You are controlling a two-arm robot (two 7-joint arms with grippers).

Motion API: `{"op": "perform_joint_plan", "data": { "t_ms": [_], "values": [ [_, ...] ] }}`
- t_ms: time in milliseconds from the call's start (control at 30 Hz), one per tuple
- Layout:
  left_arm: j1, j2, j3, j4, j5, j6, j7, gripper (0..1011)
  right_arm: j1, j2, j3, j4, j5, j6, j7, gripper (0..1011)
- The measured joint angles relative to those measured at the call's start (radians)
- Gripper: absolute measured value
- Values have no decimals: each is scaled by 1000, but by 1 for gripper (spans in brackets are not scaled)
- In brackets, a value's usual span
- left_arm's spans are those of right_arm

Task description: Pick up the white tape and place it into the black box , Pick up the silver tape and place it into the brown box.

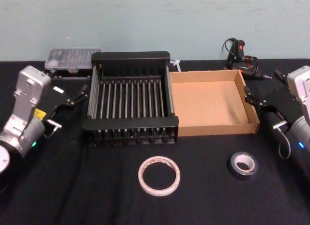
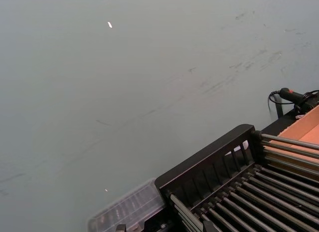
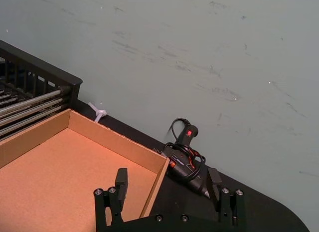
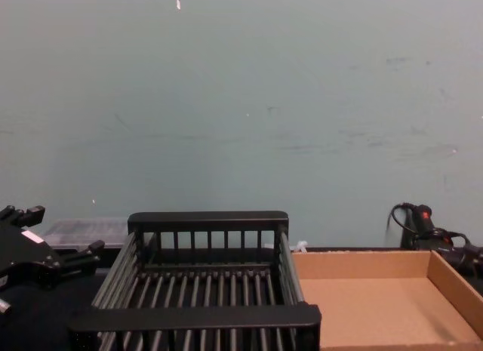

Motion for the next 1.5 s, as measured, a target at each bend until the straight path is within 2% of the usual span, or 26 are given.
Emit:
{"op": "perform_joint_plan", "data": {
  "t_ms": [1500],
  "values": [
    [0, 0, 0, 0, 0, 0, 0, 1001, 0, 0, 0, 0, 0, 0, 0, 1003]
  ]
}}
